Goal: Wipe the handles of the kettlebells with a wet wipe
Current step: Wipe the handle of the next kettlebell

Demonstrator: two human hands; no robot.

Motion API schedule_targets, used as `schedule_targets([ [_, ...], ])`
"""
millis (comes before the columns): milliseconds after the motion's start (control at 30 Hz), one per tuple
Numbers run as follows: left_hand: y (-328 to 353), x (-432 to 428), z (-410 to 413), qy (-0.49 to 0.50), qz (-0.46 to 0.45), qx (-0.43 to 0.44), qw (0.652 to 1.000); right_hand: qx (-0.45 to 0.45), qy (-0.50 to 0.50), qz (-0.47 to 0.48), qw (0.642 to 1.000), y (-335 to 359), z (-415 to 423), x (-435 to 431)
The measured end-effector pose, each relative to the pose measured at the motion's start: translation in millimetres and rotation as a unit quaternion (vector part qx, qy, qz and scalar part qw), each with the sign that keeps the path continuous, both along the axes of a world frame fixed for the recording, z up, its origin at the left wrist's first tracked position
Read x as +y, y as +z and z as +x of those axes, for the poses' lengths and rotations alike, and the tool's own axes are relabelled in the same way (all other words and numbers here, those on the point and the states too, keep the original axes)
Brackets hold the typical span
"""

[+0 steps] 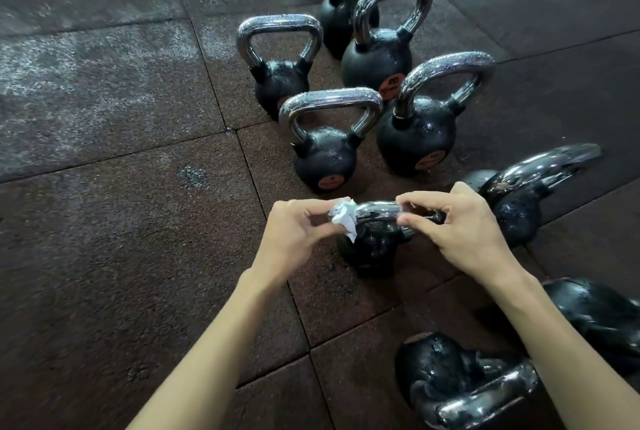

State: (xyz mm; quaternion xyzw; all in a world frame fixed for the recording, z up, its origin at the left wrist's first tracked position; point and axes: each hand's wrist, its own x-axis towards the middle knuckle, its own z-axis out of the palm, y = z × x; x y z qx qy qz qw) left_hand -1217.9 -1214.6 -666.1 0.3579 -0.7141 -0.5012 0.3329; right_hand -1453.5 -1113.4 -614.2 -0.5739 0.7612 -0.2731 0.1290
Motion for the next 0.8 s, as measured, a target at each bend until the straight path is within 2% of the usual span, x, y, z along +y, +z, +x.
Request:
schedule_targets([
  [133, -8.5, 5.7, -12.1, 0.011, -0.045, 0.025, 0.999, -0.012, -0.006, 0.003, 1.0, 6.3, -0.6, 9.0],
  [333, -35.6, 14.2, -20.9, 0.016, 0.025, 0.021, 0.999, -0.034, -0.033, 0.005, 0.999, 6.2, -6.7, 16.2],
  [400, -38.6, 18.2, -22.9, 0.039, 0.015, 0.028, 0.999, -0.039, -0.035, 0.006, 0.999, 6.0, -5.5, 15.9],
  [533, -32.2, 31.6, -25.3, 0.14, 0.047, 0.102, 0.984, -0.034, -0.06, 0.016, 0.997, 3.4, 0.5, 11.6],
  [633, -36.1, 39.6, -35.9, 0.218, 0.06, 0.069, 0.972, -0.024, -0.079, 0.009, 0.997, 3.1, 11.3, 7.2],
  [800, -46.1, 34.2, -49.2, 0.288, 0.068, -0.017, 0.955, 0.011, -0.092, 0.001, 0.996, -0.9, 24.9, -7.1],
])
